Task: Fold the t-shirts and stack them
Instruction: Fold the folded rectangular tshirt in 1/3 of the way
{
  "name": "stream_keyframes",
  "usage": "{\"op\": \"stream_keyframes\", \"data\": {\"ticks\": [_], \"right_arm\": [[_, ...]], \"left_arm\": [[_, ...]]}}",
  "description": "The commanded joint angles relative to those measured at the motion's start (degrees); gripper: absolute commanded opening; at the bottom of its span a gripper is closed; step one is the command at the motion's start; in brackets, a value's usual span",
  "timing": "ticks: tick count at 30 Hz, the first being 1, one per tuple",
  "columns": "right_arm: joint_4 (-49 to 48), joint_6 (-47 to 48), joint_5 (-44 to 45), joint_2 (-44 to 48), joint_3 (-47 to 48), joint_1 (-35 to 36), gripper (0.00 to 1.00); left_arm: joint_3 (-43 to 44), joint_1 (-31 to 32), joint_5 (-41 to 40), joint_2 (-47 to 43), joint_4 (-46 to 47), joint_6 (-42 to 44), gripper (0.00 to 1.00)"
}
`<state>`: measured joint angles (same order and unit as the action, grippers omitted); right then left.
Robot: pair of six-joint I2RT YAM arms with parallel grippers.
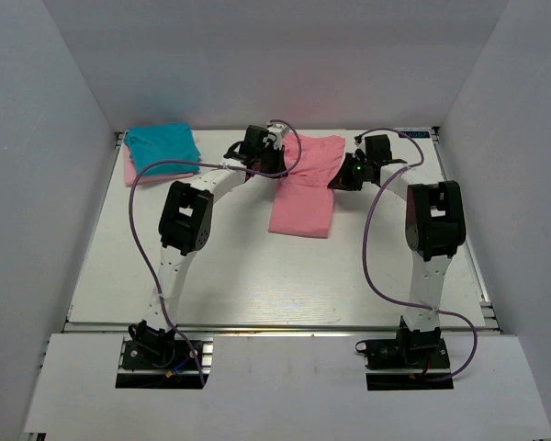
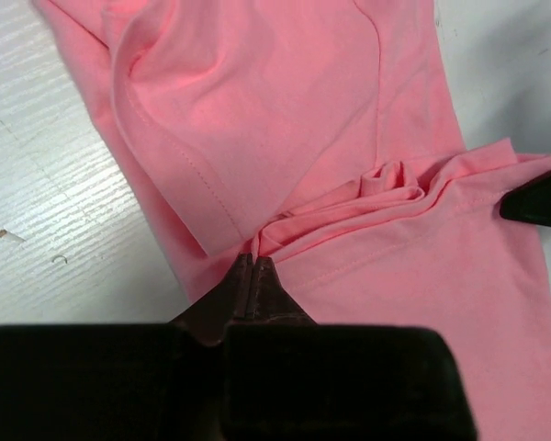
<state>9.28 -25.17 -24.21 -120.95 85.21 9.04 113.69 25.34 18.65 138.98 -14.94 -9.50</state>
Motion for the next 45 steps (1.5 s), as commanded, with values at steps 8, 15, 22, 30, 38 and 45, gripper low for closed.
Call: {"op": "stream_keyframes", "data": {"ticks": [8,15,22,30,38,45], "right_arm": [[-4.88,1.61,-3.83,3.52,-0.04,0.37,0.0],[-5.67,1.88,-4.18,0.98,0.83,0.45,0.0],[-4.62,2.05,-1.99,-2.1,2.85,0.02,0.0],[-3.22,1.97,0.38,-5.09,5.4,-0.25,0.0],[0.03,3.27,1.53,-4.92,8.92,-0.25,0.9],[1.97,5.39,2.58,2.97,8.49,0.1,0.9]], "left_arm": [[-9.8,0.15,-3.36,-11.09,7.64,0.26,0.0],[-9.98,0.15,-4.5,-9.78,7.64,-0.87,0.0],[-4.28,0.15,-6.61,-4.25,7.48,-0.87,0.0],[-3.56,0.15,-9.43,-2.31,6.94,-1.4,0.02],[1.62,0.15,-11.98,-0.11,2.2,-1.93,0.36],[3.65,0.15,-15.32,-5.2,-2.54,-1.93,1.0]]}}
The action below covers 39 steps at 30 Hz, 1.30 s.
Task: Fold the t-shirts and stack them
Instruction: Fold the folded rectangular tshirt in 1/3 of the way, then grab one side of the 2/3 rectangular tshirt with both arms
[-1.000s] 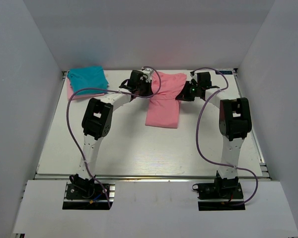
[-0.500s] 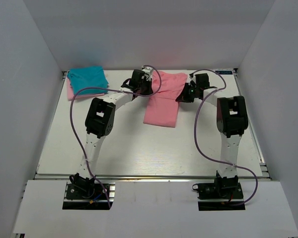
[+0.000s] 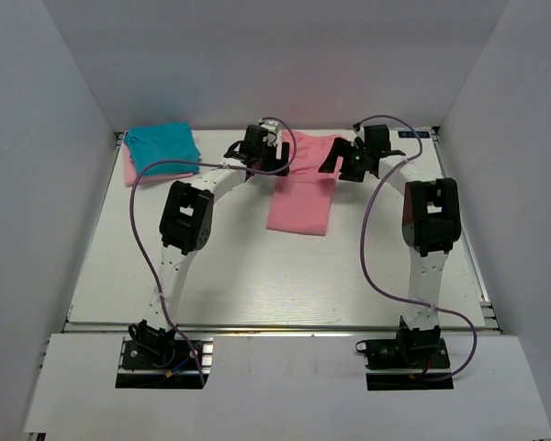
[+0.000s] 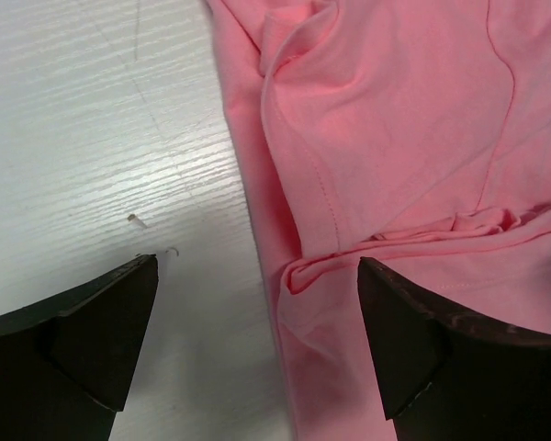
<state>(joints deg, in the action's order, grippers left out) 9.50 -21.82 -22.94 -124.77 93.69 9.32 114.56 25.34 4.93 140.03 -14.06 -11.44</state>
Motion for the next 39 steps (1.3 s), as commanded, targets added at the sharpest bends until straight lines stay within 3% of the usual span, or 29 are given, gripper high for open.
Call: {"op": "stream_keyframes", "data": {"ticks": [1,4,11,16,19,35,39], "right_arm": [[2.36,2.31,2.1,7.78,-1.04,-0.09,0.9],[3.25,3.19,2.46,13.31,-5.6,-0.18,0.9],[0.52,2.75,0.88,27.19,-24.58,1.39,0.9],[-3.34,1.17,-2.18,32.04,-37.41,3.77,0.9],[-5.36,-0.06,-2.64,31.17,-39.54,4.91,0.9],[-8.88,-4.63,-3.6,20.62,-37.44,6.32,0.9],[-8.27,-4.45,-4.92,20.53,-37.7,6.32,0.85]], "left_arm": [[2.77,-0.46,-1.59,-7.04,-4.3,0.02,1.0],[-0.82,-0.47,-1.59,-12.3,-6.41,-0.51,1.0],[-24.36,0.58,1.56,-29.78,-6.41,1.07,1.0],[-41.05,0.58,7.63,-37.98,0.51,-0.6,1.0],[-44.33,0.58,9.74,-38.51,2.19,-0.6,1.0],[-44.34,1.11,16.33,-30.25,6.41,-1.13,1.0],[-46.35,1.64,18.71,-28.67,8.34,-1.65,0.89]]}}
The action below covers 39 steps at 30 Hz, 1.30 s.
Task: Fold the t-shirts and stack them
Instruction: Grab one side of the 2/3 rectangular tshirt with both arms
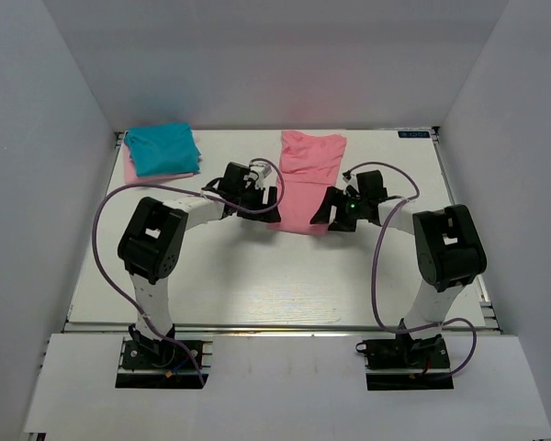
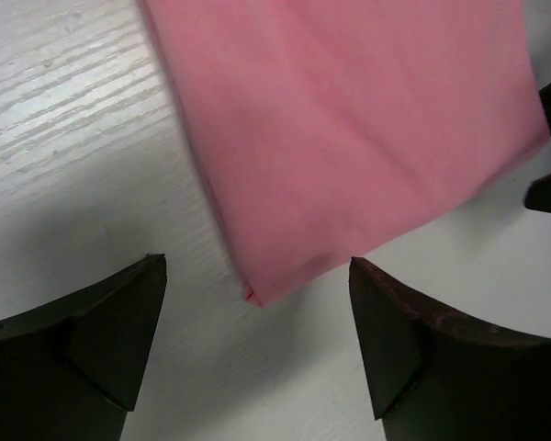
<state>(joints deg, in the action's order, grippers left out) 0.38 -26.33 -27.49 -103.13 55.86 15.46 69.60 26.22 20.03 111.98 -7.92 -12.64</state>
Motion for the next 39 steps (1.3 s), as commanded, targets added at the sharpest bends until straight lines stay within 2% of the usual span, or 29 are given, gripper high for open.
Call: {"op": "stream_keyframes", "data": {"ticks": [1,2,3,4,5,6,10,11,12,14,15,16,17,18,19,22,24,28,34,39], "right_arm": [[0.93,0.57,-0.12,-1.02,-0.48,0.27,0.79],[0.94,0.4,0.32,-0.67,-0.66,0.18,0.74],[0.85,0.22,0.59,-0.75,-1.01,0.27,0.67],[0.76,-0.21,0.68,-1.02,-1.27,0.27,0.55],[0.93,-0.65,0.94,-1.19,-1.19,0.09,0.5],[0.94,-1.18,0.86,-1.89,-1.1,0.09,0.44],[2.25,-1.62,1.55,-2.34,-0.83,0.18,0.38],[2.25,-1.97,1.64,-1.99,-1.18,0.27,0.32],[2.08,-2.06,2.43,-1.81,-1.54,0.36,0.32],[2.26,-2.24,2.7,-1.11,-2.41,0.27,0.29],[2.34,-2.06,3.13,-1.02,-2.68,0.27,0.29],[2.34,-2.24,3.31,-1.02,-2.94,0.18,0.25],[2.34,-2.24,3.32,-1.02,-3.21,0.27,0.17],[2.17,-2.24,2.62,-1.37,-3.3,0.36,0.05],[2.08,-1.98,2.18,-1.54,-3.38,0.27,0.0],[4.09,0.13,0.42,-1.11,-3.3,0.27,0.0],[4.8,0.92,0.59,2.21,-4.08,0.71,0.0],[8.57,1.36,0.77,11.78,-10.13,1.67,0.0],[17.71,1.01,2.35,28.83,-18.05,3.61,0.0],[30.72,1.19,1.91,40.44,-16.75,3.96,0.0]], "left_arm": [[-1.4,0.77,4.31,-0.63,2.73,-0.45,0.86],[-2.79,0.77,4.31,-0.1,3.43,-0.45,0.83],[-2.81,1.29,4.84,-0.1,4.92,-0.45,0.79],[-3.33,1.29,4.84,0.51,4.93,-0.45,0.76],[-3.33,1.29,4.84,0.52,5.46,-0.97,0.72],[-2.55,1.29,5.36,1.21,4.68,-0.98,0.63],[-1.4,2.34,4.49,1.92,2.65,-0.19,0.51],[-2.1,2.35,3.79,1.92,2.65,-0.19,0.48],[-2.63,2.35,3.26,1.92,2.65,-0.19,0.41],[-2.63,2.35,3.26,1.92,2.65,-0.19,0.39],[-3.15,2.35,2.56,1.92,2.65,-0.19,0.33],[-3.16,2.35,2.56,1.92,3.17,-0.19,0.26],[-3.16,2.35,2.56,1.92,3.18,-0.19,0.19],[-3.16,2.35,2.56,1.92,3.18,-0.19,0.13],[-2.38,2.35,2.56,2.62,2.39,-0.71,0.01],[-1.84,2.35,2.03,2.63,-0.85,-0.72,0.0],[-2.88,2.87,2.03,-0.96,-2.09,-0.72,0.0],[-11.13,4.19,1.07,-11.33,-2.1,-3.08,0.0],[-15.73,6.92,-1.14,-24.77,-13.77,-6.43,0.0],[-12.67,8.06,0.35,-33.12,-25.18,-7.66,0.0]]}}
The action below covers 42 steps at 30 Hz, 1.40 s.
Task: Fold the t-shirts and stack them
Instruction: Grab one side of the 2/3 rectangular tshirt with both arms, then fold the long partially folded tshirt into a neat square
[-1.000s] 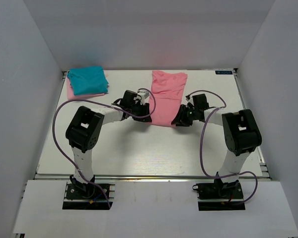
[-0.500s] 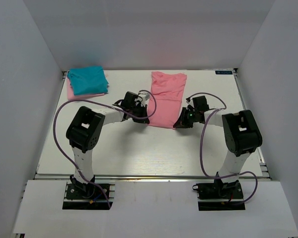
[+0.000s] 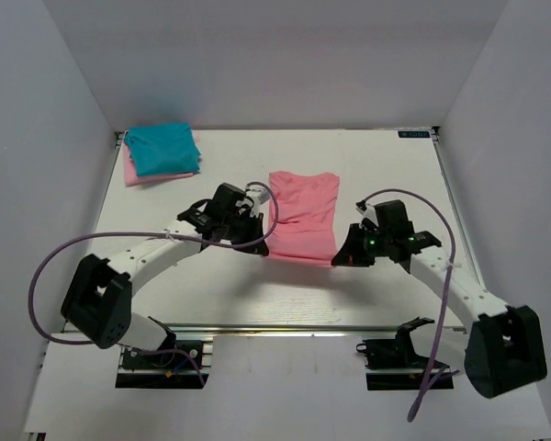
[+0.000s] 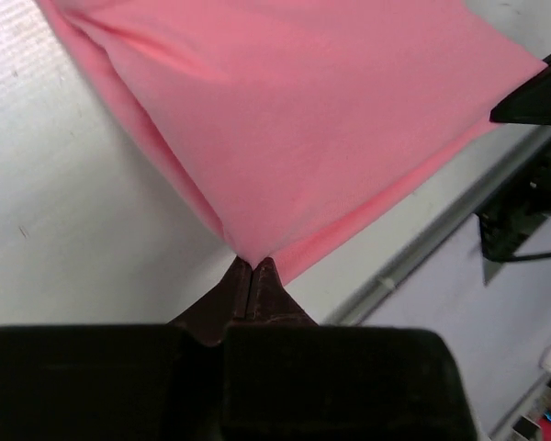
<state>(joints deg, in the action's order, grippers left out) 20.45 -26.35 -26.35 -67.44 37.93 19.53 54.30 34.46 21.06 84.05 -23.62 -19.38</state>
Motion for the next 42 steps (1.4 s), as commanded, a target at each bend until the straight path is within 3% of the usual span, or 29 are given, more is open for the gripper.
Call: {"op": "stream_keyframes", "data": {"ticks": [1,6,13,16,22,32,42], "right_arm": [[11.97,1.65,0.69,6.25,4.22,-0.02,0.0],[21.29,3.05,0.25,7.24,14.86,-0.46,0.0],[21.21,4.2,0.59,-1.54,22.18,-0.98,0.0],[19.98,3.59,0.16,-6.2,25.25,-1.51,0.0],[14.12,3.32,-13.7,-11.66,26.06,-2.21,0.0],[6.29,2.18,-14.16,-18.5,27.89,-5.64,0.0],[-2.67,2.35,-19.44,-28.26,30.18,-10.47,0.0]], "left_arm": [[3.87,-0.18,0.46,-6.17,-10.82,-0.93,0.0],[12.13,0.35,1.09,-8.99,-14.44,-0.4,0.0],[20.13,-0.7,-4.79,-2.24,-12.87,-2.15,0.0],[23.82,-1.23,-9.79,1.98,-11.02,-3.73,0.0],[33.05,-1.23,-15.95,9.98,-14.18,-4.88,0.0],[43.69,-2.29,-22.55,20.8,-14.26,-4.88,0.0],[52.04,-5.18,-20.19,32.12,-9.71,-5.41,0.0]]}}
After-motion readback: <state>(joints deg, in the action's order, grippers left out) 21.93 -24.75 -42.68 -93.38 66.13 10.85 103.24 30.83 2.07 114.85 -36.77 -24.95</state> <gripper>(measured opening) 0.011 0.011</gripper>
